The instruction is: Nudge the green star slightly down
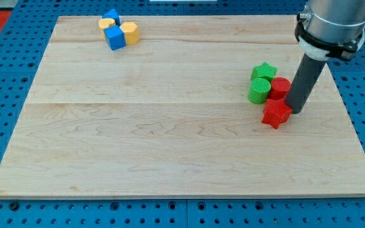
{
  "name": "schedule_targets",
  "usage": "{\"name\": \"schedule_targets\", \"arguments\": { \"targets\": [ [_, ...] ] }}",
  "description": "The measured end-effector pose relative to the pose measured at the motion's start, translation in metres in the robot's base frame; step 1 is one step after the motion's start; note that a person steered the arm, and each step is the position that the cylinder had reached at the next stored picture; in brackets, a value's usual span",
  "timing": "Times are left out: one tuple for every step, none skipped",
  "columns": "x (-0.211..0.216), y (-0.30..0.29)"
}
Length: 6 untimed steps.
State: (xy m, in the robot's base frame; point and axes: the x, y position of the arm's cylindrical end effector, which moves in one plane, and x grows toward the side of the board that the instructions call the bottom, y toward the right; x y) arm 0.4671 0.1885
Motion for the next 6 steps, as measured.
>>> {"name": "schedule_targets", "arguments": {
  "targets": [
    [0.011, 0.038],
    [-0.049, 0.097],
    [-0.112, 0.074],
    [-0.106, 0.052],
    [-0.078, 0.053],
    [-0.068, 0.059]
  ]
}}
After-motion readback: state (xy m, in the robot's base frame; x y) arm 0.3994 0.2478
